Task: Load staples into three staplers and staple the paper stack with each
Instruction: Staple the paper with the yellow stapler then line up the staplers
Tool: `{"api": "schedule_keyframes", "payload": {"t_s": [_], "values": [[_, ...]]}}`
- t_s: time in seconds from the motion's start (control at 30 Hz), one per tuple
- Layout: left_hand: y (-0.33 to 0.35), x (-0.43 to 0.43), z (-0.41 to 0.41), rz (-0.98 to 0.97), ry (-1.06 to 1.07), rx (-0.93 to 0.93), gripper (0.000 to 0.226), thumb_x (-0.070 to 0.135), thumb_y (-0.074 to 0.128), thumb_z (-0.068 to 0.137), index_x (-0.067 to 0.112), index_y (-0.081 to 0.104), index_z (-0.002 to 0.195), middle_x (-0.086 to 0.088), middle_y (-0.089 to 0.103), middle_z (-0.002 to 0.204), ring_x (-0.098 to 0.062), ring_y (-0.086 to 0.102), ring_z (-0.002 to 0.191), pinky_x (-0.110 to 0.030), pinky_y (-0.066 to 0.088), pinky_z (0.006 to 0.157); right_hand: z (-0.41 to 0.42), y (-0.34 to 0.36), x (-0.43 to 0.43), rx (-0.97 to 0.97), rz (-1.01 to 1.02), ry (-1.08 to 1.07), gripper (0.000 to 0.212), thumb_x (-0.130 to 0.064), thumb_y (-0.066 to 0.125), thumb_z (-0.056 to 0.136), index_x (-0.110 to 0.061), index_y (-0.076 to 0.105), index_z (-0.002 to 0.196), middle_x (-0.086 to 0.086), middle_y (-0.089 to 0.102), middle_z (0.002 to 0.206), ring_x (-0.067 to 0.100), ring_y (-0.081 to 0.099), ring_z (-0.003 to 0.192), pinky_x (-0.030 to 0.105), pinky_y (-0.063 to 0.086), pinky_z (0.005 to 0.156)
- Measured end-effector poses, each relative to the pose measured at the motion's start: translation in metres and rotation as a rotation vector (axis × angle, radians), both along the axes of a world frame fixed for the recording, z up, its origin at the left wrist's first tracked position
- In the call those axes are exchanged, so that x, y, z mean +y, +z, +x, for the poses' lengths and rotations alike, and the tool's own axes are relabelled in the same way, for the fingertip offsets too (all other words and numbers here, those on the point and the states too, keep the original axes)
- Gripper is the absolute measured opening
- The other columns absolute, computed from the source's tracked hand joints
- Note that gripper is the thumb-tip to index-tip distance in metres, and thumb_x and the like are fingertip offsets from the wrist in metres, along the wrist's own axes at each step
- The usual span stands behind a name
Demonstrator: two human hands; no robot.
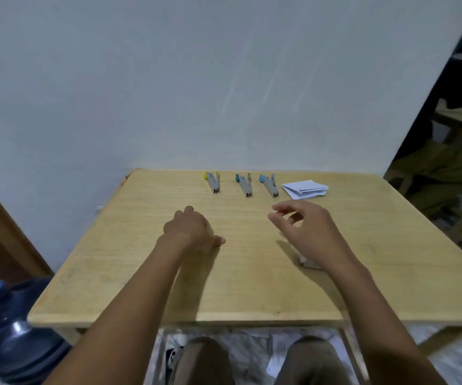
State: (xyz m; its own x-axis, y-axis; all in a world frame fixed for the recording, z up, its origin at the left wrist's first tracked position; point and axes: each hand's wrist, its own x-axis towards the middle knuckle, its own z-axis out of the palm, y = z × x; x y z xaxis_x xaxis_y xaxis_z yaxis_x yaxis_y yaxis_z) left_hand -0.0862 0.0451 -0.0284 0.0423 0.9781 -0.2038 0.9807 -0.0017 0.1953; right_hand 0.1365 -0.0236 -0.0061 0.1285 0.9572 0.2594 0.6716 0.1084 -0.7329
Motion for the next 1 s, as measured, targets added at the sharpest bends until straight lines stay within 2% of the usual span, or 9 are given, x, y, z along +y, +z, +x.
{"api": "schedule_keyframes", "payload": {"t_s": [0.07, 0.17, 0.23, 0.3, 0.4, 0.5, 0.63, 0.83, 1.0], "values": [[-0.003, -0.006, 0.003, 0.041, 0.019, -0.067, 0.055, 0.061, 0.063, 0.083, 0.024, 0.062, 0.124, -0.004, 0.044, 0.130, -0.025, 0.041, 0.127, -0.040, 0.041, 0.092, 0.037, -0.004, -0.029, -0.034, -0.008, -0.075, 0.019, -0.041, 0.073, 0.084, -0.036, 0.070, 0.102, -0.021, 0.066, 0.098, 0.000, 0.061, 0.085, 0.027, 0.047, 0.072], [-0.014, -0.026, 0.019, 0.246, 0.029, -0.252, 0.042, 0.044, 0.057, 0.091, 0.020, 0.063, 0.126, -0.005, 0.049, 0.128, -0.024, 0.047, 0.123, -0.039, 0.045, 0.091, 0.085, -0.014, -0.054, -0.139, -0.189, -0.128, 0.035, -0.043, 0.075, 0.081, -0.037, 0.065, 0.115, -0.016, 0.058, 0.111, 0.006, 0.056, 0.095, 0.029, 0.045, 0.078], [-0.023, -0.047, 0.042, 0.344, -0.034, -0.374, 0.038, 0.042, 0.055, 0.092, 0.020, 0.067, 0.122, -0.004, 0.054, 0.122, -0.023, 0.050, 0.117, -0.037, 0.047, 0.090, 0.104, -0.025, -0.062, -0.225, -0.310, -0.082, 0.047, -0.044, 0.074, 0.082, -0.036, 0.060, 0.125, -0.014, 0.052, 0.116, 0.004, 0.052, 0.098, 0.022, 0.043, 0.075], [-0.030, -0.066, 0.068, 0.355, -0.119, -0.457, 0.036, 0.045, 0.057, 0.090, 0.023, 0.071, 0.116, 0.000, 0.059, 0.111, -0.021, 0.053, 0.109, -0.037, 0.047, 0.091, 0.114, -0.037, -0.064, -0.245, -0.337, -0.041, 0.049, -0.043, 0.072, 0.085, -0.033, 0.058, 0.130, -0.013, 0.051, 0.116, 0.001, 0.049, 0.097, 0.015, 0.039, 0.071], [-0.037, -0.085, 0.102, 0.342, -0.206, -0.472, 0.033, 0.049, 0.056, 0.089, 0.029, 0.072, 0.110, 0.007, 0.053, 0.098, -0.016, 0.049, 0.102, -0.035, 0.037, 0.092, 0.118, -0.048, -0.061, -0.279, -0.269, -0.036, 0.042, -0.040, 0.068, 0.089, -0.029, 0.061, 0.129, -0.009, 0.058, 0.119, 0.004, 0.050, 0.096, 0.019, 0.039, 0.078], [-0.042, -0.092, 0.124, 0.322, -0.228, -0.501, 0.031, 0.048, 0.057, 0.090, 0.031, 0.072, 0.111, 0.008, 0.051, 0.099, -0.014, 0.044, 0.101, -0.032, 0.030, 0.089, 0.118, -0.052, -0.059, -0.283, -0.222, -0.027, 0.036, -0.038, 0.068, 0.090, -0.029, 0.064, 0.124, -0.012, 0.058, 0.113, 0.004, 0.049, 0.093, 0.019, 0.038, 0.074], [-0.050, -0.093, 0.133, 0.362, -0.263, -0.510, 0.030, 0.048, 0.058, 0.089, 0.035, 0.072, 0.112, 0.011, 0.052, 0.100, -0.011, 0.042, 0.098, -0.030, 0.030, 0.086, 0.119, -0.056, -0.058, -0.293, -0.190, -0.006, 0.034, -0.038, 0.067, 0.090, -0.030, 0.064, 0.124, -0.016, 0.056, 0.109, 0.004, 0.049, 0.093, 0.020, 0.038, 0.075], [-0.053, -0.094, 0.131, 0.349, -0.343, -0.506, 0.033, 0.047, 0.055, 0.091, 0.042, 0.065, 0.122, 0.016, 0.048, 0.101, -0.009, 0.039, 0.100, -0.029, 0.030, 0.092, 0.118, -0.057, -0.057, -0.290, -0.206, 0.014, 0.035, -0.043, 0.064, 0.091, -0.036, 0.061, 0.125, -0.025, 0.052, 0.107, 0.003, 0.050, 0.102, 0.029, 0.050, 0.084], [-0.051, -0.094, 0.130, 0.325, -0.394, -0.467, 0.033, 0.043, 0.052, 0.094, 0.048, 0.060, 0.125, 0.014, 0.046, 0.103, -0.010, 0.037, 0.102, -0.031, 0.028, 0.091, 0.114, -0.057, -0.058, -0.294, -0.199, 0.020, 0.036, -0.043, 0.062, 0.092, -0.036, 0.059, 0.127, -0.019, 0.057, 0.119, 0.002, 0.049, 0.105, 0.027, 0.048, 0.081]]}}
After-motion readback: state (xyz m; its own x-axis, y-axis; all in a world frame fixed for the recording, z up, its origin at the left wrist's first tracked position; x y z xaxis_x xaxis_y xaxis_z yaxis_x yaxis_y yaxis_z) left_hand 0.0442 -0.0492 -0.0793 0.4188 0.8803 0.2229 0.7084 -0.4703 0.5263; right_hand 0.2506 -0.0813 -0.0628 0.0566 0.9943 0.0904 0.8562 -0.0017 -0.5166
